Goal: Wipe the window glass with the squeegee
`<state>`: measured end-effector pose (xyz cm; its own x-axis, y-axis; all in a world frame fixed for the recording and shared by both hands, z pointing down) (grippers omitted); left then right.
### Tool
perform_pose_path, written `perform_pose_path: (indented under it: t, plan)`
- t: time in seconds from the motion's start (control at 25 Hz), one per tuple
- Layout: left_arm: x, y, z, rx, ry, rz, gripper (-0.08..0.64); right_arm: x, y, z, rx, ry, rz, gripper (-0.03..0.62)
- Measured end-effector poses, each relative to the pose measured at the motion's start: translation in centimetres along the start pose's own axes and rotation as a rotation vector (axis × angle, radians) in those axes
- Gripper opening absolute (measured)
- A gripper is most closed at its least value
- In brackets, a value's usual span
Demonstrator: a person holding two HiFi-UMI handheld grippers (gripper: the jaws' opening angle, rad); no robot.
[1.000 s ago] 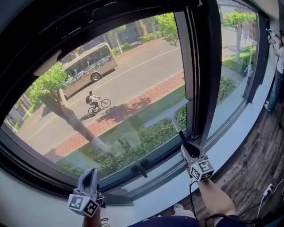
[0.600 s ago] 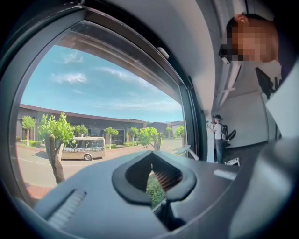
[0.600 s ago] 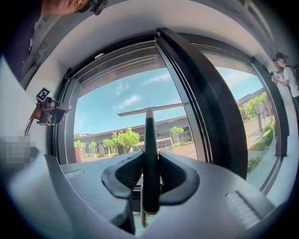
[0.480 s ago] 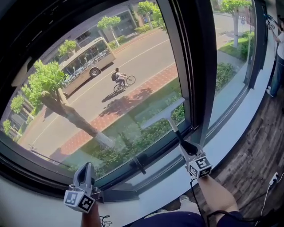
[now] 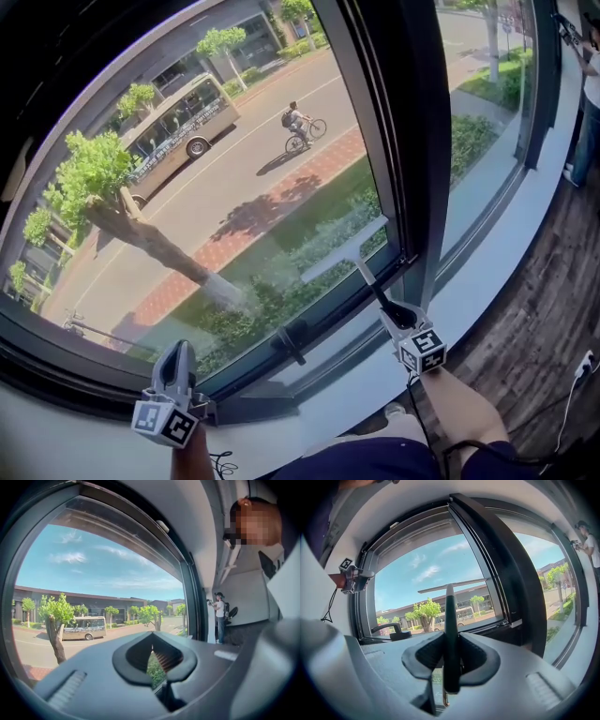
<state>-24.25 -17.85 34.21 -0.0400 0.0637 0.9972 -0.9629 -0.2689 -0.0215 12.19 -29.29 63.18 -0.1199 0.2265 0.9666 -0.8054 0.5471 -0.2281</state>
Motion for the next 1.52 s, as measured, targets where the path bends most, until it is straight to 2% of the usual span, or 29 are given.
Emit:
perform_pose_path:
  t: [0.32, 0.52, 0.64, 0.8, 0.88, 1.08, 1.2, 1.36, 1.52]
  plan:
    - [-0.6, -0.1, 0.5, -0.028, -0.008, -0.010, 0.005, 3.4, -0.1, -0.3, -0.038, 0.103, 0.052, 0.101]
    - [1.4, -0.1, -0.1, -0.067, 0.010, -0.026, 0.005, 6.7, -0.8, -1.4, -0.038, 0.166, 0.129, 0.101]
    - [2.0, -0.2, -0.7, -0.091, 0.009, -0.043, 0.005, 7.0, -1.1, -1.9, -0.032, 0.199, 0.169, 0.101]
    - [2.0, 0.6, -1.3, -0.088, -0.004, -0.057, 0.005, 7.1, -1.5, -2.0, 0.014, 0.249, 0.142, 0.101]
    - [2.7, 0.8, -1.6, -0.082, -0.010, -0.056, 0.005, 7.1, -2.1, -2.3, 0.038, 0.243, 0.124, 0.101]
    - [3.8, 1.9, -2.5, -0.060, -0.031, -0.082, 0.005, 1.9, -2.0, -4.8, 0.137, 0.027, 0.087, 0.100]
    - [5.0, 2.5, -2.6, -0.031, -0.031, -0.090, 0.005, -2.3, -0.1, -6.4, 0.146, -0.111, 0.067, 0.100]
    - [5.5, 1.8, -2.0, 0.013, -0.055, -0.087, 0.005, -12.6, 0.8, -8.3, 0.122, -0.314, 0.002, 0.100]
    - [5.7, 2.7, -2.7, 0.053, -0.068, -0.079, 0.005, -23.4, 5.1, -8.5, 0.071, -0.516, -0.108, 0.100]
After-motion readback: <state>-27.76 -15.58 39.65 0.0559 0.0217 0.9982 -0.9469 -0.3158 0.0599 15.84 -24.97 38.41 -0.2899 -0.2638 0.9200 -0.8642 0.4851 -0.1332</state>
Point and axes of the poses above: the fingertips, and each gripper's own axes: z forward along the fingers, y to its left, x out of its underside, the point moved 3 cm from there along -z, backward along the fingers, and after that the axes turned 1 degree about -y, right-handed, at the moved point
